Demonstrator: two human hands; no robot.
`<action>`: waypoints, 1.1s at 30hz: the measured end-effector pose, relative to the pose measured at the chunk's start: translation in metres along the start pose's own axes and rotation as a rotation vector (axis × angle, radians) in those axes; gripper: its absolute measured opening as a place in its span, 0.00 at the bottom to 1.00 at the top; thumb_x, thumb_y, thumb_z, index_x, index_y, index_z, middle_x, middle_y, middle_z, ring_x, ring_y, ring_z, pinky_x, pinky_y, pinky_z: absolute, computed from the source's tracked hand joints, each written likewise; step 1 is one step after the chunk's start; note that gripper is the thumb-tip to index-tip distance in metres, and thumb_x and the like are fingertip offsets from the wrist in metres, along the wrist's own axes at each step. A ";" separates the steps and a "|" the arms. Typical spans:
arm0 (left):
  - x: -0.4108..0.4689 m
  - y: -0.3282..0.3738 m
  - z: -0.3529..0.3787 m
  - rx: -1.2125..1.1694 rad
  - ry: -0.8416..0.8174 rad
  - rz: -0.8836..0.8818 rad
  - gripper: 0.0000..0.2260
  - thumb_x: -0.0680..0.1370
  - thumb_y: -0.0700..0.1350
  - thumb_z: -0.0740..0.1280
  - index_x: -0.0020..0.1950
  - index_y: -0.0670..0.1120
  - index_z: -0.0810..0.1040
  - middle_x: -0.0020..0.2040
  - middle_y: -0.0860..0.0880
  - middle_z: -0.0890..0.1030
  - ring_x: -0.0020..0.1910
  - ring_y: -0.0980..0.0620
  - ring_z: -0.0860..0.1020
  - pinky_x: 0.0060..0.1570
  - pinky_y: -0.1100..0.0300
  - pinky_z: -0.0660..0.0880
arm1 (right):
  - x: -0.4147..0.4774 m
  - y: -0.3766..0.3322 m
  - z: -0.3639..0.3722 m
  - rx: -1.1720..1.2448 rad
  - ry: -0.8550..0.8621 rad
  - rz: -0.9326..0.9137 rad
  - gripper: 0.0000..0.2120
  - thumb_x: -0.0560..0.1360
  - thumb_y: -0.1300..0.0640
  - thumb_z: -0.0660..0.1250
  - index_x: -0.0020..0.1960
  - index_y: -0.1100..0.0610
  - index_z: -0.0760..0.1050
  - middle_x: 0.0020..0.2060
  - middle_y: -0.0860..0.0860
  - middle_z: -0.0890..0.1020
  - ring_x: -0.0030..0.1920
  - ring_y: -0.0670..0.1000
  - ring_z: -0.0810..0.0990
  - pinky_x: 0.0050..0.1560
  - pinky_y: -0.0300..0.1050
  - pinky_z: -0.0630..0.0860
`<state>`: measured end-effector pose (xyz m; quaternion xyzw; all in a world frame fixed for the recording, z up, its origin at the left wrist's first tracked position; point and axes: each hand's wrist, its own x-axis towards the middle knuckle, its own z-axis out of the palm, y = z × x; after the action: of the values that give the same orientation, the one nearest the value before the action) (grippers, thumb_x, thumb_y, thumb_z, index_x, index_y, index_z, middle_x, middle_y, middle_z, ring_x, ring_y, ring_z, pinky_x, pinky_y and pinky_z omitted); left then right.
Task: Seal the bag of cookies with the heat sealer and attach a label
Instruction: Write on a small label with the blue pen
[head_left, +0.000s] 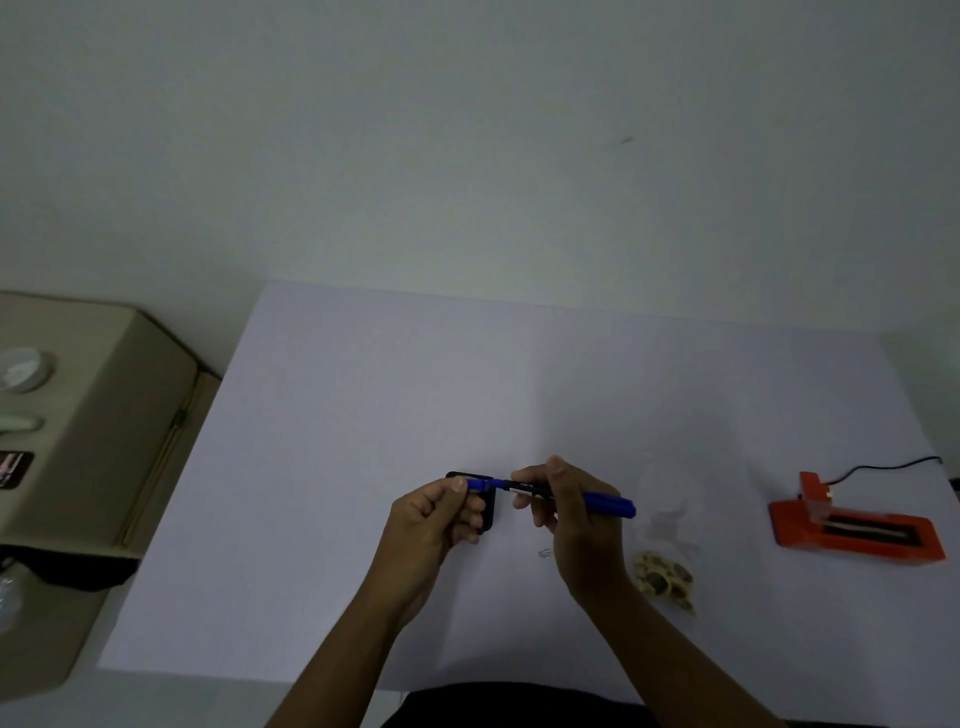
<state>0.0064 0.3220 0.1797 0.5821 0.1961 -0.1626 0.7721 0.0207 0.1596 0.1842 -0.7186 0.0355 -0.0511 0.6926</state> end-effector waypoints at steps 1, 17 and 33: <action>0.000 0.000 0.001 -0.008 0.002 -0.002 0.12 0.81 0.43 0.60 0.54 0.39 0.82 0.39 0.44 0.82 0.37 0.50 0.79 0.41 0.58 0.77 | 0.001 0.000 0.000 -0.005 0.000 0.003 0.18 0.79 0.46 0.58 0.42 0.50 0.84 0.30 0.63 0.80 0.29 0.61 0.75 0.29 0.48 0.71; 0.003 0.016 0.006 0.197 -0.164 0.075 0.14 0.82 0.45 0.58 0.53 0.40 0.81 0.40 0.46 0.83 0.38 0.52 0.80 0.40 0.61 0.78 | 0.000 -0.008 0.010 0.063 0.069 0.094 0.22 0.74 0.42 0.61 0.38 0.59 0.82 0.28 0.59 0.81 0.25 0.48 0.75 0.29 0.36 0.72; 0.053 0.028 -0.031 0.465 0.015 0.174 0.12 0.82 0.43 0.60 0.46 0.42 0.83 0.37 0.45 0.83 0.34 0.54 0.79 0.35 0.60 0.76 | 0.018 0.046 0.008 0.198 0.001 0.389 0.22 0.79 0.44 0.63 0.54 0.65 0.78 0.40 0.59 0.84 0.33 0.52 0.78 0.26 0.42 0.72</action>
<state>0.0623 0.3586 0.1699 0.7602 0.1081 -0.1318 0.6269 0.0406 0.1638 0.1383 -0.6265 0.1688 0.0799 0.7567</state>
